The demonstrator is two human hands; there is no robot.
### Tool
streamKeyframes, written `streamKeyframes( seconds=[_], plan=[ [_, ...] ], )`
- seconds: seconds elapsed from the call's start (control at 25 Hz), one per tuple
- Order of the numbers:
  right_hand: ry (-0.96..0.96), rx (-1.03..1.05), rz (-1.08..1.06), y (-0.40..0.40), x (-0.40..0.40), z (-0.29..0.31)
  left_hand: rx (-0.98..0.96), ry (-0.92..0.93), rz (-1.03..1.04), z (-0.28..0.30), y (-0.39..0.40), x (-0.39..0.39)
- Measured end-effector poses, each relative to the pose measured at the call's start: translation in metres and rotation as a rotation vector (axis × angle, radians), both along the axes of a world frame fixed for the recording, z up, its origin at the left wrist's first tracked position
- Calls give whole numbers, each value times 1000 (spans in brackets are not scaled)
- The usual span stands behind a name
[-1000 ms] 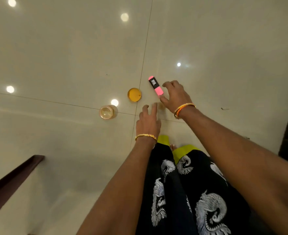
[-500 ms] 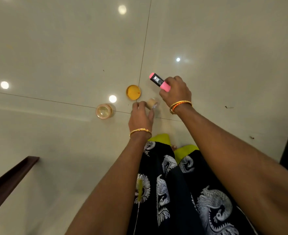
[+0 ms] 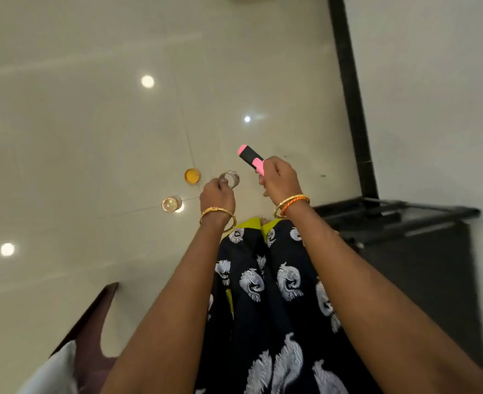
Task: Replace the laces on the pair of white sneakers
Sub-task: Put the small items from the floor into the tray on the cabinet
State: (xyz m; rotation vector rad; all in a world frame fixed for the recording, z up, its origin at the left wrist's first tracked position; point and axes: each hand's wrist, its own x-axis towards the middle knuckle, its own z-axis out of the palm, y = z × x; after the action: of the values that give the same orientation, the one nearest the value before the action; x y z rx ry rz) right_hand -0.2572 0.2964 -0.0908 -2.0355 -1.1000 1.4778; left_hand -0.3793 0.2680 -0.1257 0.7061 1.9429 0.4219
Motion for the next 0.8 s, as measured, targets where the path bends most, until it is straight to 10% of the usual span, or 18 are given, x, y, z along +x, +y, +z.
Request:
streamKeyframes(
  seconds=[0.8],
  plan=[
    [156, 162, -1326, -331, 243, 178, 363, 41, -1186, 175, -181, 261]
  ],
)
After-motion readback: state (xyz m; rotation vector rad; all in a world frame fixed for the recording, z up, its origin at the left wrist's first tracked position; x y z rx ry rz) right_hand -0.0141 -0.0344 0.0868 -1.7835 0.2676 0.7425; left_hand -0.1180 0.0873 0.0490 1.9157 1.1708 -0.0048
